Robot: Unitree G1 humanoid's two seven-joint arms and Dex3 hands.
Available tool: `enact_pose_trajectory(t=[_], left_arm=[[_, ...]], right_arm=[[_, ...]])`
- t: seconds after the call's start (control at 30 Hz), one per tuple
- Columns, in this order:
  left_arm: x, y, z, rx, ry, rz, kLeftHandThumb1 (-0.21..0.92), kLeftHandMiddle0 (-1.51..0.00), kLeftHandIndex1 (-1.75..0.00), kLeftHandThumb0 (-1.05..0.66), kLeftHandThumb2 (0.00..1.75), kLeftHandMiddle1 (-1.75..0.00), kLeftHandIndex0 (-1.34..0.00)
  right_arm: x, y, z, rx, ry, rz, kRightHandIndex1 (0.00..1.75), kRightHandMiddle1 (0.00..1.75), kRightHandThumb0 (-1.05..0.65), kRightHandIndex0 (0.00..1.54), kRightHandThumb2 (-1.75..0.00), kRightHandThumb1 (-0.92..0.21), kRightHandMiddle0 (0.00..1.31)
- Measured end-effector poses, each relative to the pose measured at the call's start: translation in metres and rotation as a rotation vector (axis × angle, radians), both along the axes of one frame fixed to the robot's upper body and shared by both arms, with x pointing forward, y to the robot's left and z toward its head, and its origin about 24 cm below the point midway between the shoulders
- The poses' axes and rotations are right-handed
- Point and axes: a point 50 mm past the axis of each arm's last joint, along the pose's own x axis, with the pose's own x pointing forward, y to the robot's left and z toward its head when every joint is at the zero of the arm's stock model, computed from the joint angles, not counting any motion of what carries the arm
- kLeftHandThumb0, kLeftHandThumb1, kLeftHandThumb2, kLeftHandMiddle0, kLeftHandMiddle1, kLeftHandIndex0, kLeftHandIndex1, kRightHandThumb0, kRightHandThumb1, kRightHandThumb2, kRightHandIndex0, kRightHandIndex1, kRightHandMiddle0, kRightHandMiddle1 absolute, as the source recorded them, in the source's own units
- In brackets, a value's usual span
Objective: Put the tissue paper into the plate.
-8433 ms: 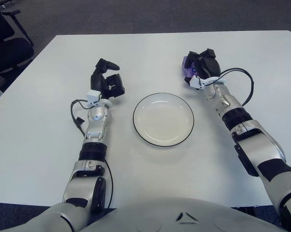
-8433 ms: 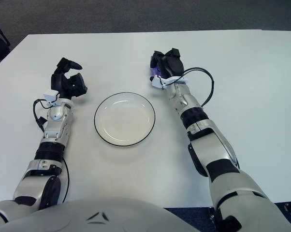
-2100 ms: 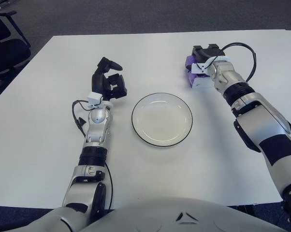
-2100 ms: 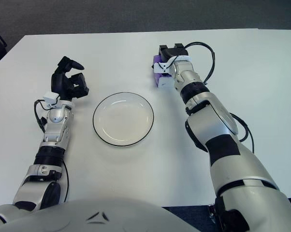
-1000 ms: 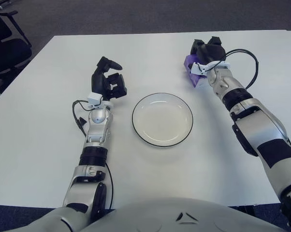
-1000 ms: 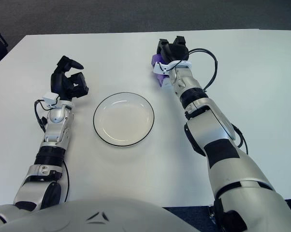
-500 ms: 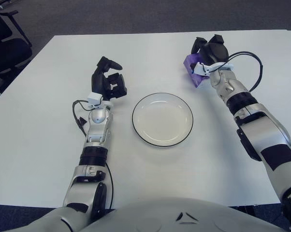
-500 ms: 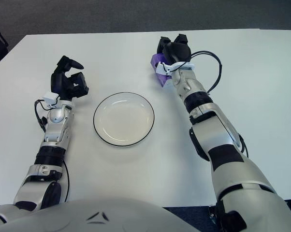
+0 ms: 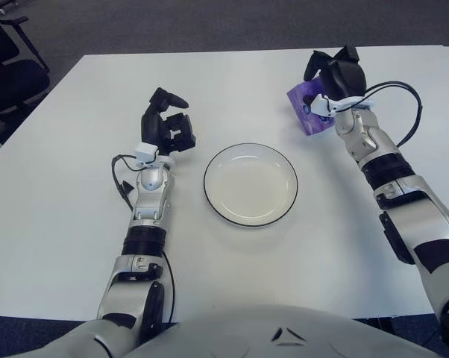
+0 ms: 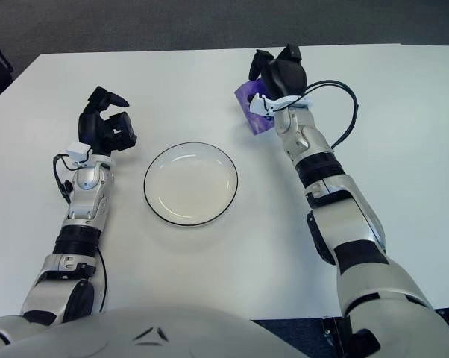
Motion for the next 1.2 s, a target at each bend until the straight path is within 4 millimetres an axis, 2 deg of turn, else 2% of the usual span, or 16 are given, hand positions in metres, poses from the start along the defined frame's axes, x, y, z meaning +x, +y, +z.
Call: enact_pose_trajectory(t=[0.6,0.93,1.2], left_arm=[[0.001,-0.001,0.0,0.002,0.003,-0.002,0.42,-1.31,-1.75,-0.45,1.2,-1.75,-0.53],[0.001,-0.001,-0.001,0.002,0.005,-0.002,0.42,-1.31,-1.75,-0.45,1.19,-1.75,-0.53],[0.001,-0.001,-0.001,0.006,0.006,-0.002,0.43,-1.3,-1.75,-0.45,1.18,-1.75,-0.53]], right_arm=[[-0.019,-0.002,0.015,0.061,-0.174,0.12,1.64,1.75,0.0,0.87,-1.63,-0.01,0.62],[-0.037,-0.003,0.027,0.174,-0.216,0.136,1.52,1.75,0.0,0.96,-1.65,0.05,0.66],[-0.042,-0.003,0.034,0.247,-0.213,0.165,1.64,1.75,0.0,0.93,-1.71,0.06,0.67]])
